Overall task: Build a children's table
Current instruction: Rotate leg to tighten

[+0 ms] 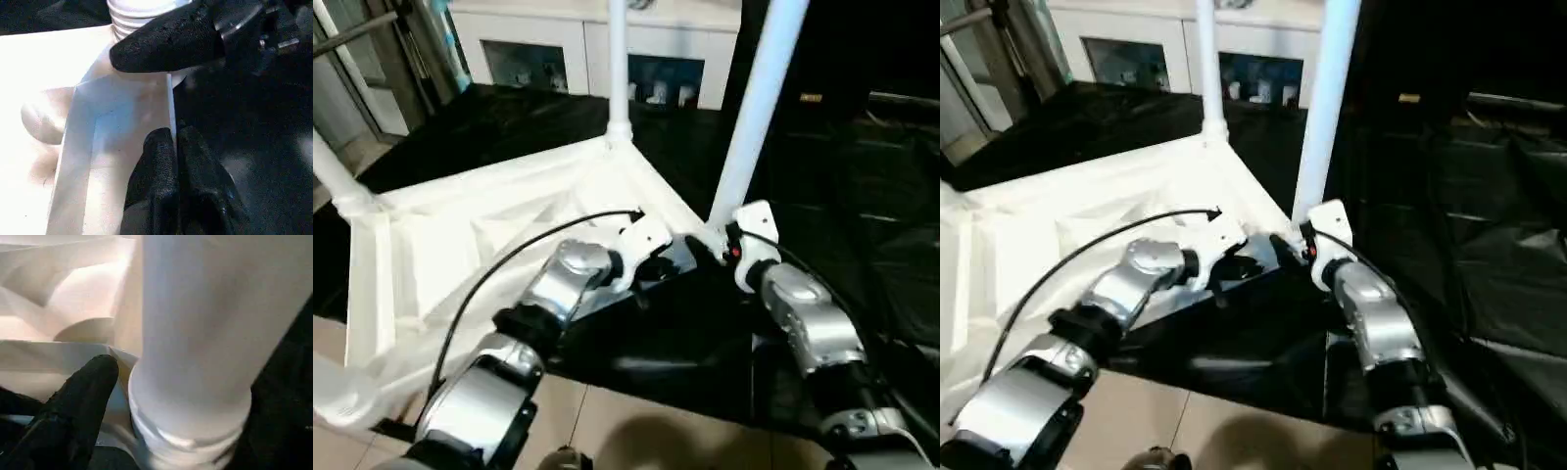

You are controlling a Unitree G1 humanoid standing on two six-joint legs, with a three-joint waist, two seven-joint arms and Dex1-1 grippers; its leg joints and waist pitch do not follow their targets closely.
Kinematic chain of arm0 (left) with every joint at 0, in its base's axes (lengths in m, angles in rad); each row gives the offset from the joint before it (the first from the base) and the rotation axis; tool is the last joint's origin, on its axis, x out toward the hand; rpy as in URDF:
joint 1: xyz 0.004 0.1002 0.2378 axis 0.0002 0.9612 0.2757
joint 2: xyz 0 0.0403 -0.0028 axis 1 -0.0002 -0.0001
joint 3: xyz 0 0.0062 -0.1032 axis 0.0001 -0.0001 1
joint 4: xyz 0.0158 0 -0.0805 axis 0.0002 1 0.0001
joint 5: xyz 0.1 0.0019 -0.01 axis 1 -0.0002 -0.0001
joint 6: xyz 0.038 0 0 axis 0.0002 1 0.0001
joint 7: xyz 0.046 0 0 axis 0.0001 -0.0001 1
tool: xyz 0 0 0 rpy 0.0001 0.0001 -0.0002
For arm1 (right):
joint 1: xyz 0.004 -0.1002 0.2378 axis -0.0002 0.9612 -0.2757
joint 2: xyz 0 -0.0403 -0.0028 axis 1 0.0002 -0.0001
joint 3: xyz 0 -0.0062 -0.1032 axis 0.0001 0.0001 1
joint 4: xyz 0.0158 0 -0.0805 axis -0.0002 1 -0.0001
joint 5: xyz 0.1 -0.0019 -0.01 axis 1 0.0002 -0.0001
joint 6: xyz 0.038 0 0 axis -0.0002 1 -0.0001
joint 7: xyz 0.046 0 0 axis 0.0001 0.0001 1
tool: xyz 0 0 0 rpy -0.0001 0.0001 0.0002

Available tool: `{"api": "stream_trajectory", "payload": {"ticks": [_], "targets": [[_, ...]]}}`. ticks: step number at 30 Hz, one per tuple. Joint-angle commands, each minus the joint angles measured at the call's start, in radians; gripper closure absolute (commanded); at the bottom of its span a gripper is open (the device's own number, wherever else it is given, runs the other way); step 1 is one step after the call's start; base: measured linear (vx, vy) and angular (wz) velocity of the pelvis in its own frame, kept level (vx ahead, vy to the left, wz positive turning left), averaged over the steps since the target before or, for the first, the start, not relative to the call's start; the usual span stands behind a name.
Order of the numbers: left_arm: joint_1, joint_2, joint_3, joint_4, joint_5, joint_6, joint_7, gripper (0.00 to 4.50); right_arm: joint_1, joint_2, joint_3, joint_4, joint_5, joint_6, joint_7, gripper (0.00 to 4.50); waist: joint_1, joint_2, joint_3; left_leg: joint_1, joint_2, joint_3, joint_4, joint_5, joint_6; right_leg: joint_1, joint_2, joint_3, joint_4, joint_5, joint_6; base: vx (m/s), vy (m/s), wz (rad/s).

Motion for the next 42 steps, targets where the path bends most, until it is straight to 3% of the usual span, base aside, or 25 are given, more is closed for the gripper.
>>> {"api": "stream_trajectory", "payload": {"ticks": [1,3,5,10,16,19,21,31,36,37,40,42], "targets": [[0.017,-0.007,-0.015,-0.081,-0.067,-0.09,-0.1,4.5,0.023,-0.032,0.064,-0.055,0.02,-0.015,0.122,0.54,0.003,-0.021,-0.077,0.017,0.045,-0.018,-0.059,-0.185,0.061,0.05,-0.079,0.03,-0.081,-0.137,-0.217,0.0,0.0,0.0],[0.051,0.036,-0.029,-0.132,-0.088,-0.103,-0.202,4.5,0.065,-0.133,0.095,-0.115,0.027,-0.039,0.267,0.54,0.015,-0.022,-0.076,0.016,0.051,-0.018,-0.059,-0.189,0.069,0.051,-0.08,0.031,-0.08,-0.145,-0.213,0.0,0.0,0.0],[0.062,0.05,-0.031,-0.151,-0.096,-0.105,-0.233,4.5,0.08,-0.162,0.096,-0.14,0.039,-0.034,0.31,0.54,0.015,-0.02,-0.074,0.02,0.05,-0.016,-0.06,-0.221,0.065,0.042,-0.079,0.03,-0.085,-0.206,-0.212,0.0,0.0,0.0],[0.099,0.094,-0.035,-0.224,-0.135,-0.092,-0.348,4.5,0.12,-0.242,0.092,-0.194,0.057,-0.04,0.414,0.54,0.02,-0.021,-0.072,0.023,0.053,-0.017,-0.064,-0.244,0.054,0.036,-0.081,0.033,-0.089,-0.267,-0.203,0.0,0.0,0.0],[0.125,0.122,-0.037,-0.268,-0.156,-0.084,-0.415,4.5,0.149,-0.281,0.083,-0.249,0.116,-0.011,0.49,0.54,0.024,-0.021,-0.072,0.023,0.054,-0.019,-0.066,-0.251,0.05,0.034,-0.081,0.032,-0.091,-0.296,-0.194,0.0,0.0,0.0],[0.129,0.126,-0.036,-0.277,-0.161,-0.078,-0.425,4.5,0.156,-0.285,0.08,-0.264,0.13,-0.001,0.507,0.54,0.032,-0.021,-0.075,0.02,0.055,-0.018,-0.063,-0.224,0.062,0.034,-0.079,0.032,-0.086,-0.253,-0.198,0.0,0.0,0.0],[0.136,0.131,-0.035,-0.29,-0.163,-0.072,-0.438,4.5,0.17,-0.296,0.088,-0.283,0.139,0.01,0.53,0.79,0.035,-0.02,-0.074,0.019,0.055,-0.018,-0.063,-0.221,0.063,0.033,-0.08,0.031,-0.085,-0.25,-0.201,0.0,0.0,0.0],[0.141,0.131,-0.039,-0.292,-0.155,-0.066,-0.438,4.5,0.193,-0.274,0.105,-0.304,0.159,0.043,0.527,1.7,0.035,-0.024,-0.073,0.019,0.053,-0.018,-0.064,-0.226,0.054,0.032,-0.081,0.032,-0.089,-0.288,-0.184,0.0,0.0,0.0],[0.081,0.077,-0.012,-0.167,-0.065,-0.035,-0.21,4.5,0.146,-0.131,0.058,-0.175,0.086,0.067,0.235,1.78,0.021,-0.025,-0.072,0.021,0.046,-0.019,-0.066,-0.244,0.022,0.025,-0.079,0.03,-0.092,-0.337,-0.177,0.0,0.0,0.0],[0.081,0.077,-0.012,-0.167,-0.065,-0.035,-0.21,4.5,0.146,-0.131,0.058,-0.175,0.086,0.067,0.235,1.78,0.015,-0.027,-0.072,0.019,0.045,-0.022,-0.07,-0.248,0.009,0.031,-0.081,0.028,-0.094,-0.352,-0.172,0.0,0.0,0.0],[0.061,0.056,-0.001,-0.138,-0.058,-0.023,-0.157,4.5,0.129,-0.095,0.042,-0.137,0.075,0.071,0.161,1.78,0.007,-0.025,-0.073,0.021,0.046,-0.021,-0.068,-0.241,0.016,0.031,-0.08,0.029,-0.093,-0.306,-0.176,0.0,0.0,0.0],[0.004,-0.007,0.021,-0.064,-0.04,0.006,-0.01,4.5,0.072,-0.006,0.008,-0.03,0.047,0.064,-0.026,1.78,0.004,-0.024,-0.076,0.018,0.042,-0.019,-0.066,-0.22,0.022,0.032,-0.08,0.03,-0.09,-0.268,-0.181,0.0,0.0,0.0]]}}
